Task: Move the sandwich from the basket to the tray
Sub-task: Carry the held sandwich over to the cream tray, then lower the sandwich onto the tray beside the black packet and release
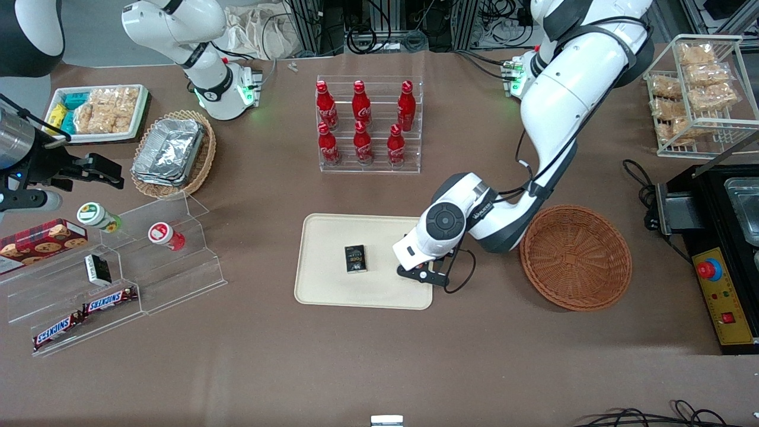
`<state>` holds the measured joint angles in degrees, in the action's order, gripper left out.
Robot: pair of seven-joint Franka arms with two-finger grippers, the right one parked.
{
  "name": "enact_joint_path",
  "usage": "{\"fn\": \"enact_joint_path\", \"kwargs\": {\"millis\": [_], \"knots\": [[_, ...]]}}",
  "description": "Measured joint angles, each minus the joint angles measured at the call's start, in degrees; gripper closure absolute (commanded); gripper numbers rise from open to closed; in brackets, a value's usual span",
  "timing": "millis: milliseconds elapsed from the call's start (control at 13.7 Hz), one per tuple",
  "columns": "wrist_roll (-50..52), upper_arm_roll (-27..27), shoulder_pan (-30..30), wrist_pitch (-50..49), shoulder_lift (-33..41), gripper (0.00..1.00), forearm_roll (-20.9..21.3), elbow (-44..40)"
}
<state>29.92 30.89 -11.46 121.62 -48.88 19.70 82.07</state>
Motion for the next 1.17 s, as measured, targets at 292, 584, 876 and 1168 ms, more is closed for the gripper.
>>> {"fn": "enact_joint_path", "kwargs": {"millis": [292, 584, 876, 1168], "knots": [[0.14, 0.01, -0.41, 0.01, -0.36, 0.01, 0.00, -0.06], [2.08, 0.03, -0.43, -0.45, -0.24, 0.01, 0.00, -0.59], [2.24, 0.07, -0.33, -9.76, 2.36, 0.01, 0.00, -3.57], [2.06, 0.07, -0.23, -17.25, 6.47, 0.01, 0.00, -4.50]]}}
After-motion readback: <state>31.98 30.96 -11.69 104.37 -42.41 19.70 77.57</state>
